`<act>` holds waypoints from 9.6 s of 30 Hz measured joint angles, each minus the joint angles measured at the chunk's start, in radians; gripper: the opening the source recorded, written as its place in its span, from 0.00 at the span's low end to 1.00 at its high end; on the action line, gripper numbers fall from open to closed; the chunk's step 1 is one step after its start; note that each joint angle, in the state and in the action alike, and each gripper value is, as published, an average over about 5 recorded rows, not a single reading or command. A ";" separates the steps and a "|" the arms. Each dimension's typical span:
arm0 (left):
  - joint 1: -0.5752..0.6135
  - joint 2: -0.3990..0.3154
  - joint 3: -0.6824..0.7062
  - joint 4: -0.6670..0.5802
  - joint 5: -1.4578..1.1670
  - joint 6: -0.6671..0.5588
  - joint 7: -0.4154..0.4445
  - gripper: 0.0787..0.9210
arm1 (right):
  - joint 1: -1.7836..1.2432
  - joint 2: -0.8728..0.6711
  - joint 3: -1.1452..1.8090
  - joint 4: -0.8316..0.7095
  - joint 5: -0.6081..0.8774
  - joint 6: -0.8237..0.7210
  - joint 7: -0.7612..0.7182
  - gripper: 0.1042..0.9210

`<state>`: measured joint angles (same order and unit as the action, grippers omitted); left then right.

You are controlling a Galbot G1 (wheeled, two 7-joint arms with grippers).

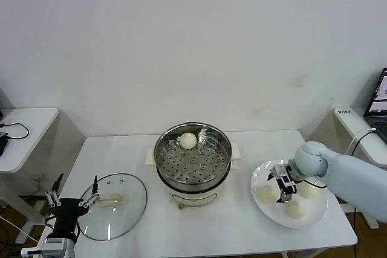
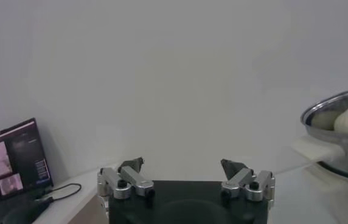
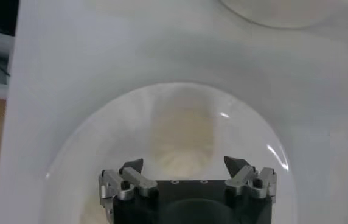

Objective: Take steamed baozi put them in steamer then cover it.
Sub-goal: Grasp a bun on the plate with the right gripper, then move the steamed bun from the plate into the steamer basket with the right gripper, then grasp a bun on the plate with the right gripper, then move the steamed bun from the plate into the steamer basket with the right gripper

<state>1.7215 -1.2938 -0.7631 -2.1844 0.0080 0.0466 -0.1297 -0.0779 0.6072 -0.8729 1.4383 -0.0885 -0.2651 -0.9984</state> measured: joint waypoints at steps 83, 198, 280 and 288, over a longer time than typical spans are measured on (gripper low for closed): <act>-0.043 -0.002 -0.007 0.005 -0.006 0.001 0.002 0.88 | 0.485 0.754 -0.305 -0.249 0.507 -0.388 0.152 0.67; -0.003 -0.023 0.044 -0.011 0.038 0.009 0.000 0.88 | -0.372 -0.173 0.430 0.120 -0.159 -0.012 -0.111 0.64; -0.042 -0.066 -0.001 -0.001 0.019 0.001 -0.003 0.88 | 0.580 0.529 -0.440 0.043 0.039 0.464 -0.036 0.67; -0.043 -0.068 0.003 -0.001 0.020 0.001 -0.002 0.88 | 0.580 0.534 -0.450 0.048 0.031 0.495 -0.045 0.70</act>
<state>1.6787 -1.3622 -0.7599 -2.1853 0.0276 0.0478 -0.1315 0.5023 1.1415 -1.3227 1.4860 -0.0575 0.2297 -1.0434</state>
